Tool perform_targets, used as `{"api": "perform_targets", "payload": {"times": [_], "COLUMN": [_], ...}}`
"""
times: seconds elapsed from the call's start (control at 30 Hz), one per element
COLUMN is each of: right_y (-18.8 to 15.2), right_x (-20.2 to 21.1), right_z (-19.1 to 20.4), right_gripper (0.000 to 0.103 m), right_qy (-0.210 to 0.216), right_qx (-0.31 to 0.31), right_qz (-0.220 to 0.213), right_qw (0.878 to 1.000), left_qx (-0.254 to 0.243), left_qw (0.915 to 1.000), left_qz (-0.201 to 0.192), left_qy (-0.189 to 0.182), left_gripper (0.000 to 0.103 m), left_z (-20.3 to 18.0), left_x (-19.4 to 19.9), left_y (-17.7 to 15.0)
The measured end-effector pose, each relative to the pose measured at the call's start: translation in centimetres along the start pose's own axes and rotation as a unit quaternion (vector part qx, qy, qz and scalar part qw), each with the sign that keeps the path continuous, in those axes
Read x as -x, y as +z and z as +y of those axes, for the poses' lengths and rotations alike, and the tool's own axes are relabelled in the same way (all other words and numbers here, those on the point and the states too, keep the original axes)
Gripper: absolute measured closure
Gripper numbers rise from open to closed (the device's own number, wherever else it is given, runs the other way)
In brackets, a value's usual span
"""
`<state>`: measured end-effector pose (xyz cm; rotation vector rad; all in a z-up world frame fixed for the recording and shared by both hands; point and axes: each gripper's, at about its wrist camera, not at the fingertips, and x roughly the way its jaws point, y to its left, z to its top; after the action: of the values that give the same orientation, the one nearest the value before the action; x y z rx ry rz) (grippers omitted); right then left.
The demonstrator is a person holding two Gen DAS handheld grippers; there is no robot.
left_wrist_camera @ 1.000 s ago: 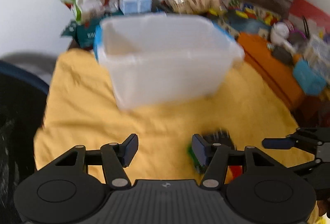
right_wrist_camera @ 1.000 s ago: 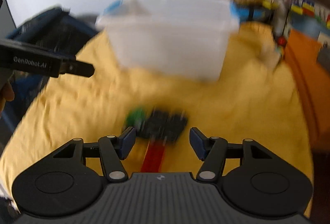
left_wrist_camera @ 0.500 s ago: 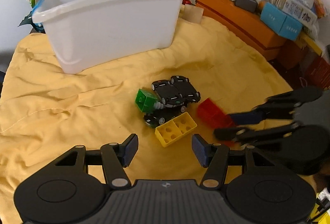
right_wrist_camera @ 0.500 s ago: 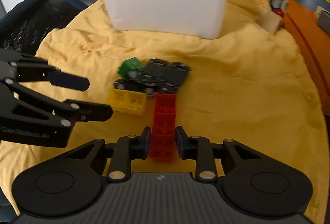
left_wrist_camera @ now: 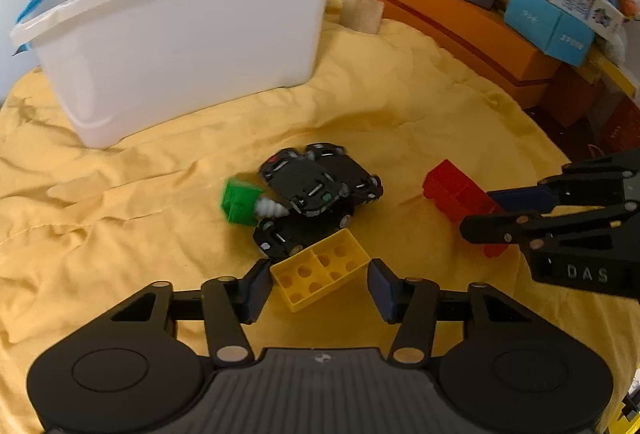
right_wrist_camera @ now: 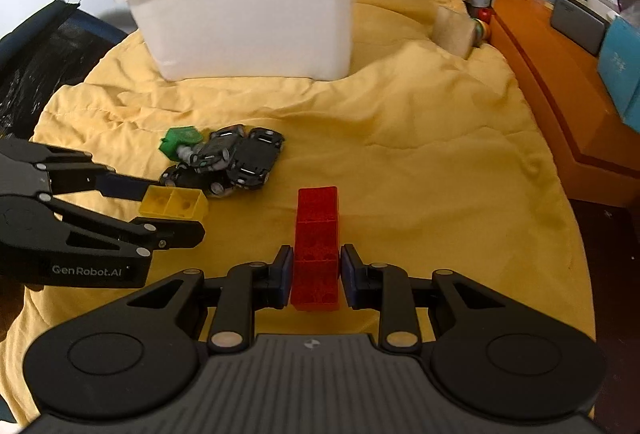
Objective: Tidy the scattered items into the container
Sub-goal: 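Grasp the long red brick with right tool while left tool grasps yellow block, then carry the red brick and yellow block over the bin and release them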
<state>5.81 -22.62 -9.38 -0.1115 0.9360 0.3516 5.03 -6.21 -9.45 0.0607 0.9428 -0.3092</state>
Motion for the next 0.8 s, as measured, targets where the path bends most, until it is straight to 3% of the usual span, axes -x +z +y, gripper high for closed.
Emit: {"api": "perform_targets", "payload": {"times": [0.33,0.53,0.8], "right_y": [-0.4,0.2,5.4], "right_x": [0.8,1.4,3.8], "right_z": [-2.4,-2.5,-1.2], "right_gripper": [0.074,0.074,0.074], "right_qy": [-0.002,0.008,0.045], "right_qx": [-0.018,-0.015,-0.002], "right_qz": [-0.003,-0.015,-0.075], "right_qw": [1.0,1.0,0.996], "left_qx": [-0.03,-0.002,0.037], "left_qw": [0.9995,0.9995,0.9961], "left_qz": [-0.005,-0.028,-0.059], "left_qy": [-0.001,0.014,0.053], "left_gripper": [0.047,0.047,0.047], "left_z": [-1.9,-1.1,3.1], "left_x": [0.9,3.6,8.3], "left_y": [-0.8,0.0,4.4]}}
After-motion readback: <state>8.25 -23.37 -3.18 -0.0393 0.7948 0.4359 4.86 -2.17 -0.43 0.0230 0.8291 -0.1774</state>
